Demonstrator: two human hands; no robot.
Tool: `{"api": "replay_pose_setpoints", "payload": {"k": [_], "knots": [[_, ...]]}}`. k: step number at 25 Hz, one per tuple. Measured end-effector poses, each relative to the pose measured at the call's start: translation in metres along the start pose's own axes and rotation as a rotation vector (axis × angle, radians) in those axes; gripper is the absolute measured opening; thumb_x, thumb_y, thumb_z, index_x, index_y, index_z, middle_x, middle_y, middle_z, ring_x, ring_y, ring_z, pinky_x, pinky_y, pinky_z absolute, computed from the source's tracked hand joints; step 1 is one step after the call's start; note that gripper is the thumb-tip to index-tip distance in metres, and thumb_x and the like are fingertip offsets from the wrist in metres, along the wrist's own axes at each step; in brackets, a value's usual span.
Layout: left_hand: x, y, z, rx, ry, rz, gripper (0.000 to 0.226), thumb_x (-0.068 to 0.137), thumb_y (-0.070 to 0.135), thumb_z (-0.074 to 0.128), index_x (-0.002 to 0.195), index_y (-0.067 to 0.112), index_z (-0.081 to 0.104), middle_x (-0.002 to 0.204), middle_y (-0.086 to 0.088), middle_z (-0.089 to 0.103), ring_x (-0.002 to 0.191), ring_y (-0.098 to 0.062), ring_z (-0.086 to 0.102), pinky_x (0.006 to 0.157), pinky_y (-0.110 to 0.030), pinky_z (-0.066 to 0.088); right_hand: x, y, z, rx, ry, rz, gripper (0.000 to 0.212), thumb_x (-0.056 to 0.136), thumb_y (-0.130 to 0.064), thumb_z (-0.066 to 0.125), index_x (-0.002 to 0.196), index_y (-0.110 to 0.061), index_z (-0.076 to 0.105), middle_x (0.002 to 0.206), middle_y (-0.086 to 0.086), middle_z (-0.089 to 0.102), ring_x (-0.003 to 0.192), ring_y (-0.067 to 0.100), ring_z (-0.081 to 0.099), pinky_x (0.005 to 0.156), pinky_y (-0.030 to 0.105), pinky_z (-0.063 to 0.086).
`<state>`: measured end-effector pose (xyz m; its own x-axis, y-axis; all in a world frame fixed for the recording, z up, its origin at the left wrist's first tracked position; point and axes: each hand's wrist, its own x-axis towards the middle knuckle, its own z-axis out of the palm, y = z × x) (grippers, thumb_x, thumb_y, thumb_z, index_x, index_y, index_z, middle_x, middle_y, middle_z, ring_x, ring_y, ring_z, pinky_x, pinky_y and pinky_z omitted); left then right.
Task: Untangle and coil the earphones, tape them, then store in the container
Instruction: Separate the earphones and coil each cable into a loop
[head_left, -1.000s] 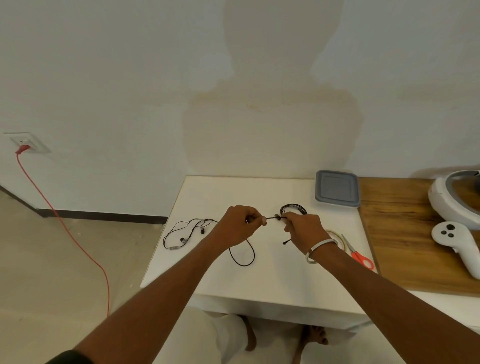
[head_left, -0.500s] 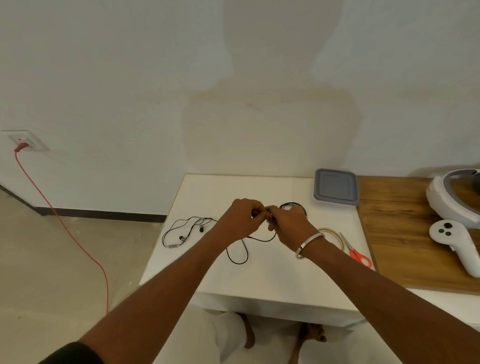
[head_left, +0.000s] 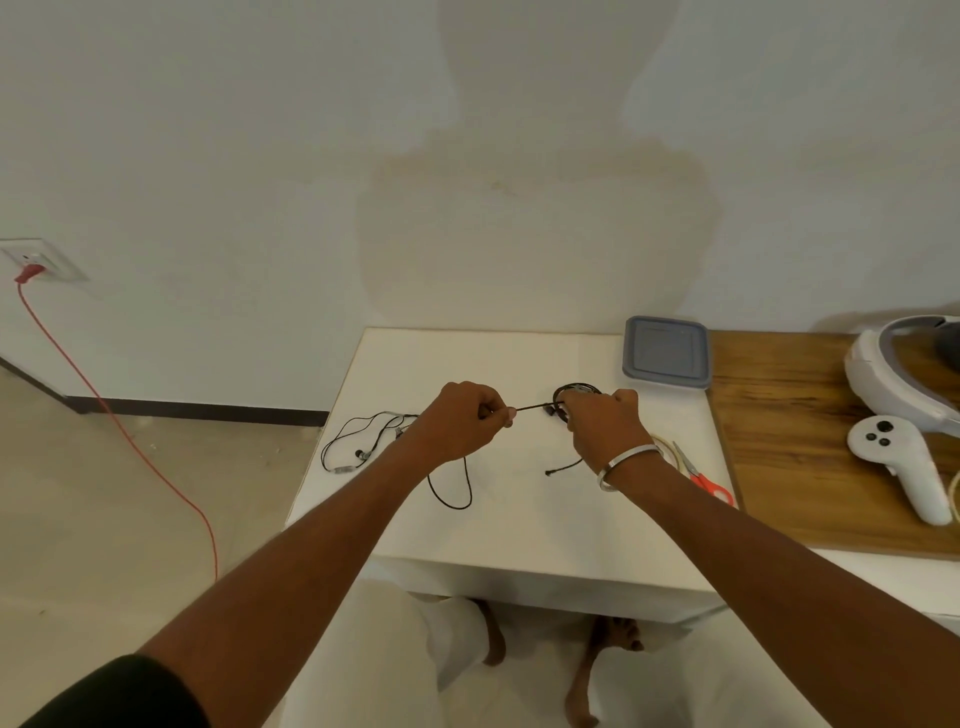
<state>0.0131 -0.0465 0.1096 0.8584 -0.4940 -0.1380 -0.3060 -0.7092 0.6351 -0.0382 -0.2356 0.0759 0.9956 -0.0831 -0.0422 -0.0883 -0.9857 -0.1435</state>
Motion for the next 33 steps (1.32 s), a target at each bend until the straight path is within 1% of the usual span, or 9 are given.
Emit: {"api": "replay_pose_setpoints", "payload": {"k": [6,8,11,13,15,18,21,27,33], "knots": [[-0.005,-0.009,-0.009,-0.033,0.028,-0.042,0.021,0.093,0.031,0.061,0.085,0.016,0.075,0.056,0.006,0.053,0.043,0.001,0.044,0.046,-0.007,0.033,-0.004,0.019,0.004,-0.099,-0.161,0.197,0.032,0.09,-0.004,0.041,0.114,-0.019,0.055,0.101,0.0,0.065,0.094,0.022,0.061,0.093,0.037,0.031],[-0.006,-0.006,-0.007,-0.059,0.031,-0.022,0.019,0.092,0.03,0.062,0.086,0.017,0.075,0.064,-0.001,0.059,0.045,-0.001,0.043,0.048,-0.008,0.033,-0.004,0.014,0.005,-0.033,-0.232,0.198,0.029,0.093,-0.016,0.045,0.122,-0.019,0.052,0.114,0.001,0.06,0.105,0.023,0.057,0.096,0.04,0.03],[-0.005,0.002,0.002,-0.081,0.015,0.025,0.017,0.09,0.031,0.065,0.088,0.018,0.075,0.076,-0.013,0.066,0.048,-0.002,0.043,0.049,-0.008,0.033,-0.007,-0.004,0.003,0.126,-0.241,0.081,0.072,0.085,-0.038,0.063,0.144,-0.02,0.025,0.146,0.003,0.034,0.134,0.026,0.034,0.106,0.048,0.027],[-0.004,0.006,0.006,-0.085,0.021,0.057,0.016,0.089,0.029,0.067,0.09,0.016,0.076,0.078,-0.012,0.068,0.053,-0.005,0.045,0.052,-0.009,0.035,-0.008,-0.019,-0.001,0.234,-0.151,-0.034,0.087,0.082,-0.041,0.067,0.148,-0.021,0.015,0.15,0.004,0.027,0.138,0.027,0.026,0.111,0.05,0.024],[-0.001,0.008,0.007,-0.069,0.033,0.075,0.015,0.089,0.027,0.067,0.092,0.016,0.077,0.082,-0.006,0.071,0.063,-0.007,0.052,0.058,-0.008,0.037,-0.006,-0.029,-0.003,0.301,-0.056,-0.134,0.072,0.086,-0.035,0.063,0.145,-0.021,0.024,0.141,0.003,0.042,0.131,0.024,0.039,0.111,0.047,0.023],[0.001,0.006,0.004,-0.02,0.029,0.084,0.015,0.09,0.026,0.065,0.093,0.016,0.076,0.084,0.0,0.071,0.075,-0.009,0.059,0.064,-0.012,0.039,-0.001,-0.032,-0.004,0.201,-0.021,-0.205,0.03,0.095,-0.019,0.05,0.125,-0.018,0.049,0.101,-0.003,0.069,0.098,0.02,0.063,0.104,0.038,0.032],[-0.001,0.003,-0.004,-0.014,0.032,0.052,0.018,0.092,0.031,0.064,0.09,0.017,0.075,0.071,0.01,0.061,0.062,-0.003,0.052,0.055,-0.006,0.037,0.001,-0.022,-0.002,0.149,0.038,-0.179,0.023,0.099,-0.022,0.043,0.115,-0.019,0.059,0.084,-0.003,0.071,0.082,0.019,0.065,0.095,0.035,0.04],[-0.006,-0.003,-0.01,-0.037,0.015,-0.006,0.023,0.094,0.034,0.06,0.087,0.019,0.075,0.055,0.011,0.049,0.043,-0.004,0.041,0.043,-0.009,0.03,-0.005,0.001,-0.005,0.13,0.007,0.026,0.023,0.097,-0.011,0.04,0.112,-0.012,0.057,0.101,0.009,0.066,0.092,0.03,0.06,0.084,0.035,0.04],[-0.004,-0.004,-0.009,0.012,0.026,0.006,0.021,0.092,0.033,0.062,0.089,0.016,0.075,0.076,0.002,0.066,0.056,-0.005,0.049,0.049,-0.007,0.036,-0.014,0.005,0.003,0.025,-0.169,0.097,0.032,0.099,-0.027,0.037,0.12,-0.01,0.053,0.115,0.012,0.061,0.102,0.03,0.059,0.087,0.039,0.043]]}}
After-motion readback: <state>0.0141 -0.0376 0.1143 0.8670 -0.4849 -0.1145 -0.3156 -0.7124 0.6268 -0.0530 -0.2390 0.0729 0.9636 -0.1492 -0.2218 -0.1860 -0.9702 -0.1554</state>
